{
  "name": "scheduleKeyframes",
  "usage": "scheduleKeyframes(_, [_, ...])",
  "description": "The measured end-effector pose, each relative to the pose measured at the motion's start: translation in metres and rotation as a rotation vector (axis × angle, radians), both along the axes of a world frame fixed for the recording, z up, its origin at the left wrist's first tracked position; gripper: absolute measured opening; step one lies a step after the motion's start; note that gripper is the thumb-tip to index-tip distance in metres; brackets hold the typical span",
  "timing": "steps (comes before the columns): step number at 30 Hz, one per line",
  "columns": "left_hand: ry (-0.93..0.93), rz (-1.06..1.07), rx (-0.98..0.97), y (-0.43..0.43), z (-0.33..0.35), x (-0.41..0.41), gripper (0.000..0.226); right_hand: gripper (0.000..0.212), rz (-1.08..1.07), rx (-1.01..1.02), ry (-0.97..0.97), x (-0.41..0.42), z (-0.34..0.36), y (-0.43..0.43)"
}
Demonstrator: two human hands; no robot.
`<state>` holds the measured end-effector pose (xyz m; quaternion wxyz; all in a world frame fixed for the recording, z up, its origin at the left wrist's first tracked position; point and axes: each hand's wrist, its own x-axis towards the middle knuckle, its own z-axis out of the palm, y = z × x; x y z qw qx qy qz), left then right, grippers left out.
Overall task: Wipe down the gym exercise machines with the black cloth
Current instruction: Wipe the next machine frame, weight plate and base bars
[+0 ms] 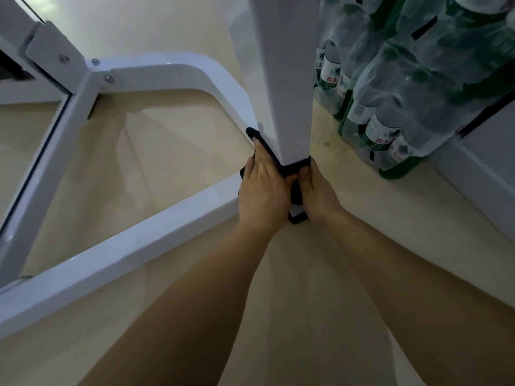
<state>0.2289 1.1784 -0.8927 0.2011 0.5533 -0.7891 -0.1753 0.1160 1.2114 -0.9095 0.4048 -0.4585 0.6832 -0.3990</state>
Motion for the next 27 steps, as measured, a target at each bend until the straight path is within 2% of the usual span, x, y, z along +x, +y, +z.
scheduleKeyframes(4, [0.026, -0.053, 0.06, -0.001, 0.007, 0.005, 0.088, 0.051, 0.024, -0.034, -0.022, -0.001, 0.013, 0.002])
scheduleKeyframes(9, [0.215, -0.046, 0.161, 0.0, 0.046, 0.009, 0.087, 0.048, 0.029, -0.148, -0.019, 0.003, 0.063, 0.001])
scheduleKeyframes(14, [0.38, -0.098, -0.002, -0.003, 0.105, 0.009, 0.086, 0.043, 0.092, -0.324, 0.003, 0.001, 0.128, -0.004])
scheduleKeyframes(19, [0.469, -0.207, -0.227, -0.019, 0.157, 0.019, 0.089, 0.034, 0.091, -0.483, -0.051, 0.004, 0.178, -0.016])
scheduleKeyframes(24, [0.526, -0.201, -0.235, -0.021, 0.153, 0.011, 0.093, 0.033, 0.048, -0.585, -0.056, 0.008, 0.169, -0.024])
scheduleKeyframes(27, [0.485, -0.112, -0.158, -0.011, 0.129, 0.007, 0.087, 0.041, 0.029, -0.464, 0.002, 0.007, 0.144, -0.018])
